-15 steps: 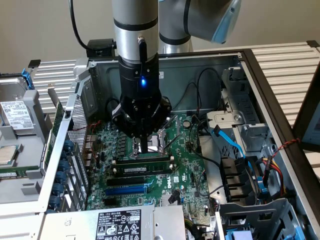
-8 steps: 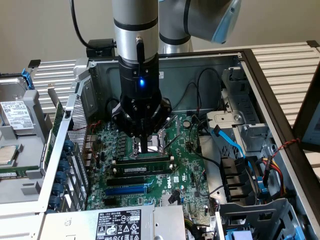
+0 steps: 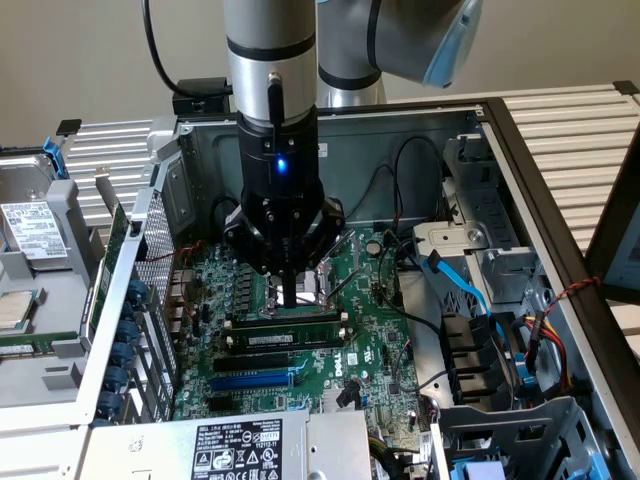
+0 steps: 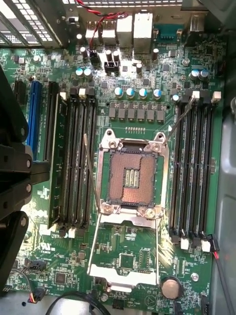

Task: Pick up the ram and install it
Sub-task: 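Press down the ram until it locks into place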

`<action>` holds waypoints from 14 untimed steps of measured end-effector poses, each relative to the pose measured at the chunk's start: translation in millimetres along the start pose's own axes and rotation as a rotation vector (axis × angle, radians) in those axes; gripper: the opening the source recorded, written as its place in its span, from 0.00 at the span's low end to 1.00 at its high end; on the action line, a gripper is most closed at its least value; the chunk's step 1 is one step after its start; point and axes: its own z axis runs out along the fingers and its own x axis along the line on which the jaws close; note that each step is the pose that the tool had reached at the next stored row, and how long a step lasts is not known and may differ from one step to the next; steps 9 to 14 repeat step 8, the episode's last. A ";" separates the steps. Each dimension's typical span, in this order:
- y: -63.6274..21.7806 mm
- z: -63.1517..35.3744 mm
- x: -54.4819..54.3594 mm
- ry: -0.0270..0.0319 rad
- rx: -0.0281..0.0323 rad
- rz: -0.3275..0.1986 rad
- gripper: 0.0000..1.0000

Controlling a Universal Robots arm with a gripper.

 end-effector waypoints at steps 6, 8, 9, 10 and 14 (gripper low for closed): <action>0.0 0.0 0.0 -0.0008 0.0025 0.016 0.10; 0.0 0.0 0.0 -0.0008 0.0026 0.016 0.10; 0.0 0.0 0.0 -0.0008 0.0026 0.016 0.10; 0.0 0.0 0.0 -0.0008 0.0026 0.016 0.10; 0.0 0.0 0.0 -0.0008 0.0026 0.016 0.10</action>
